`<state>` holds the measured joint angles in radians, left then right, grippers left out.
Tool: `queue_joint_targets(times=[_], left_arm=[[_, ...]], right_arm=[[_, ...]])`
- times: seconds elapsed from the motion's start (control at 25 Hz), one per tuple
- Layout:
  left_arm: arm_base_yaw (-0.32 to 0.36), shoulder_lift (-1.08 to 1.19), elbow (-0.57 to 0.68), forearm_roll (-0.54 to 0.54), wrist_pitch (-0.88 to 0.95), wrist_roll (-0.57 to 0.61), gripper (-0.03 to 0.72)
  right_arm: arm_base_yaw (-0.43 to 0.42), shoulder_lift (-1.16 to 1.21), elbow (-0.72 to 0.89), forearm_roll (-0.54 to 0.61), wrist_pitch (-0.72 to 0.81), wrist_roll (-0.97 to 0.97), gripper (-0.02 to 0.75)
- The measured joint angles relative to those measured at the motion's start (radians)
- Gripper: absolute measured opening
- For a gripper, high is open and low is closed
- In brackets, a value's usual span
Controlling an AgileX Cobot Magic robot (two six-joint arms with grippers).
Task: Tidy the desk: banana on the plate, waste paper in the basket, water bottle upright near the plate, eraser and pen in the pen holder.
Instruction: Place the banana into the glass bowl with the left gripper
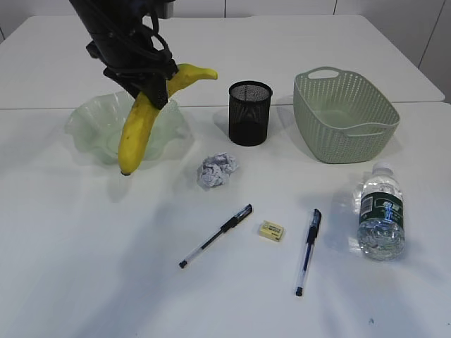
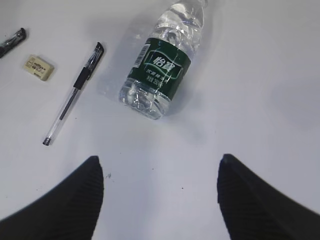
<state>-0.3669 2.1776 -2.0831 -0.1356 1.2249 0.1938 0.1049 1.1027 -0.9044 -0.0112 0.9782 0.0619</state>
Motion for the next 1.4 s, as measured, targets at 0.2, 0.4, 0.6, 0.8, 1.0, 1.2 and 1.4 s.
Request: queue_joint_targets(times=[0.2,0.4,0.6,0.8,1.0,1.2,1.4], left_arm=[[0.000,0.000,0.000,0.051,-0.085,0.000,0.285],[0.000,0.000,0.000,0.117,-0.185,0.000,0.285],[0.000,0.000,0.000,0.205,-0.288,-0.002,0.285],[0.000,0.000,0.000,0.281,-0.385,-0.009,0.285],[0.002,0.000,0.000,0.346,-0.486,-0.023,0.285],[0.036,0.000,0.000,0.359,-0.554,-0.074,0.285],[0.094,0.000,0.000,0.361,-0.585,-0.194,0.285]], right_arm=[[0.000,0.000,0.000,0.000,0.000,0.000,0.526],[0.000,0.000,0.000,0.000,0.000,0.000,0.526],[0.000,0.000,0.000,0.000,0.000,-0.002,0.526],[0.000,0.000,0.000,0.000,0.000,-0.002,0.526],[0.000,0.000,0.000,0.000,0.000,-0.002,0.526],[0.000,0.000,0.000,0.000,0.000,-0.002,0.526],[0.000,0.000,0.000,0.000,0.000,-0.002,0.526]])
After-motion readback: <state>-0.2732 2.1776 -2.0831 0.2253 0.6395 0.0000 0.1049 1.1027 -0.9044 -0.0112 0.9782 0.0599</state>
